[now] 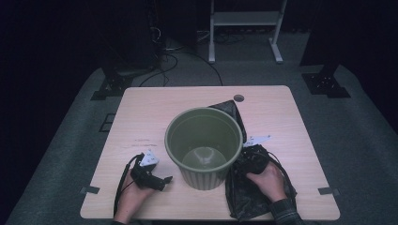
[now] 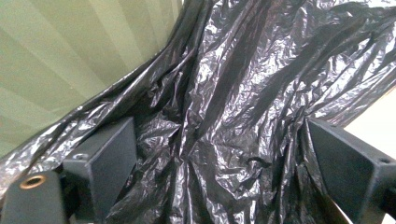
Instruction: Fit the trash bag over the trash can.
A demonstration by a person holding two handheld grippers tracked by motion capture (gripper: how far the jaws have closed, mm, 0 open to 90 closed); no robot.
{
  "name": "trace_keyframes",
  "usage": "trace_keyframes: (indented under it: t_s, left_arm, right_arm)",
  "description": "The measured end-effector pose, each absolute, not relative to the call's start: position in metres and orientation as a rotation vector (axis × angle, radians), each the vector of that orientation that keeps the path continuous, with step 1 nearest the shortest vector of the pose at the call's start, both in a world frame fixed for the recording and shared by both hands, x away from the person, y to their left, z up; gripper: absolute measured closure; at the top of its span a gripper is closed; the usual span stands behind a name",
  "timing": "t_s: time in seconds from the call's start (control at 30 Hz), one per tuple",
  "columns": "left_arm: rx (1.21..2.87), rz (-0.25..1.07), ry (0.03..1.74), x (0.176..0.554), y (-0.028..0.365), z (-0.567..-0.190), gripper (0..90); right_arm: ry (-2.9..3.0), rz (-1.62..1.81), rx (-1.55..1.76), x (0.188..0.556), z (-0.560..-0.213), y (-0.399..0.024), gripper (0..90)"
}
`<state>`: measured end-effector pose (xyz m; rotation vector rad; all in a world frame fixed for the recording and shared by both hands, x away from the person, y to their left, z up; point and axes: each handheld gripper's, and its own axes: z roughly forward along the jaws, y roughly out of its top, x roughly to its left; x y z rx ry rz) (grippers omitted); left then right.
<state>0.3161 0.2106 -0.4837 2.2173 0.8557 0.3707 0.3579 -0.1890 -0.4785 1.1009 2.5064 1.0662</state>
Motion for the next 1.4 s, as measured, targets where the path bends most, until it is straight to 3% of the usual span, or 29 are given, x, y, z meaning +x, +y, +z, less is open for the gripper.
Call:
trace_keyframes:
  t_s: [0.33,0.47,0.63,0.9,1.4]
  left_arm:
    - [2.217,0.371,0.856,0.316,0.211,-0.484,0.0]
    - [2.217,0.371,0.856,0.316,0.211,-0.484,0.0]
    - [2.217,0.371,0.856,0.316,0.211,-0.484,0.0]
    - [2.217,0.371,0.856,0.316,0.211,-0.484,0.0]
    - [2.217,0.371,0.856,0.316,0.211,-0.484,0.0]
  right_arm:
    - [2.466,0.988,1.056,0.354,-0.479,-0.183,17.3]
    - [2.449,0.993,1.071,0.353,-0.477,-0.187,32.1]
    - [2.447,0.999,1.077,0.351,-0.474,-0.191,59.8]
    - [2.467,1.048,1.066,0.347,-0.475,-0.197,86.8]
    - [2.519,1.122,0.99,0.334,-0.464,-0.213,88.4]
